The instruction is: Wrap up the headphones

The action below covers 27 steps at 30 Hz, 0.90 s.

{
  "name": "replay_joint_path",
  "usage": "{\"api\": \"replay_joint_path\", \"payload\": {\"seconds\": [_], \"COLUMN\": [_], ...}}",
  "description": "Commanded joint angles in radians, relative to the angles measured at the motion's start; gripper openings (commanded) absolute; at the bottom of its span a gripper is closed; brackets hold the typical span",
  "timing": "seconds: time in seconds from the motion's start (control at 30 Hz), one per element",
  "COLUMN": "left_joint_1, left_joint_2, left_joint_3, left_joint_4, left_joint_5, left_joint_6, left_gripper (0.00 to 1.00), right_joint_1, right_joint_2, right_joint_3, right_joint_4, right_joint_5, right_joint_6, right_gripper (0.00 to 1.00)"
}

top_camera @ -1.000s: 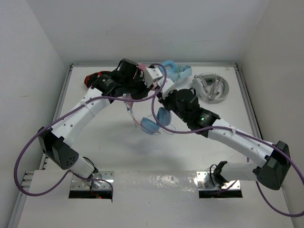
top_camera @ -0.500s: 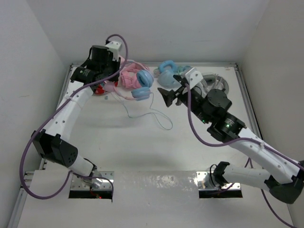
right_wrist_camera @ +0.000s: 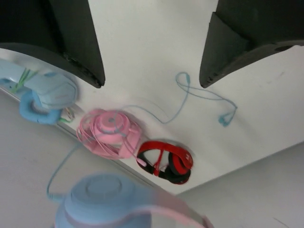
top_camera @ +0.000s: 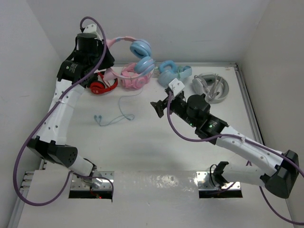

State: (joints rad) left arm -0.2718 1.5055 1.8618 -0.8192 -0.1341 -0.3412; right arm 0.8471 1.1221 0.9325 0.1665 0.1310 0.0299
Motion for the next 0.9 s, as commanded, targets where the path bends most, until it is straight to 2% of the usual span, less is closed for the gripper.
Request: {"api": "replay_joint_path", "payload": {"seconds": [0.0,0.1,0.23,0.33,0.5,0.6,0.7,0.77,0.8,0.83,0.87], "left_joint_1": [0.005,0.005,0.005,0.005,0.009,0.016,0.022,0.032,0.039,0.043,0.061], "left_joint_2": [-0.036,-0.03,-0.014,-0.008,-0.008,-0.013,-0.016,-0.014,-0.014,-0.014,-0.011], "left_joint_3": [0.089,0.154,0.267,0.316,0.307,0.312,0.313,0.313,0.313,0.312,0.307], "left_joint_4": [0.069,0.055,0.046,0.055,0.08,0.086,0.086,0.089,0.088,0.089,0.089], "left_joint_5": [0.077,0.122,0.226,0.315,0.378,0.384,0.387,0.402,0.416,0.422,0.442], "left_joint_6": [-0.018,0.028,0.051,0.03,-0.021,-0.036,-0.047,-0.059,-0.064,-0.065,-0.077], "left_gripper": [0.0,0.0,0.0,0.0,0.0,0.0,0.0,0.0,0.0,0.0,0.0], "right_joint_1": [-0.02,-0.058,-0.074,-0.086,-0.131,-0.138,-0.14,-0.138,-0.141,-0.141,-0.14], "right_joint_2": [-0.062,-0.079,-0.035,0.04,0.218,0.356,0.479,0.554,0.574,0.593,0.616], "right_joint_3": [-0.056,-0.122,-0.182,-0.195,-0.144,-0.071,0.009,0.045,0.052,0.049,0.033], "right_joint_4": [0.113,0.145,0.214,0.35,0.543,0.533,0.492,0.458,0.447,0.433,0.414], "right_joint_5": [0.068,0.029,0.021,0.035,0.077,0.162,0.232,0.268,0.295,0.311,0.309], "right_joint_6": [-0.005,0.01,0.047,0.096,0.223,0.212,0.22,0.249,0.26,0.278,0.306], "right_gripper": [0.81,0.92,0.99,0.99,0.99,0.99,0.95,0.87,0.83,0.71,0.63]}}
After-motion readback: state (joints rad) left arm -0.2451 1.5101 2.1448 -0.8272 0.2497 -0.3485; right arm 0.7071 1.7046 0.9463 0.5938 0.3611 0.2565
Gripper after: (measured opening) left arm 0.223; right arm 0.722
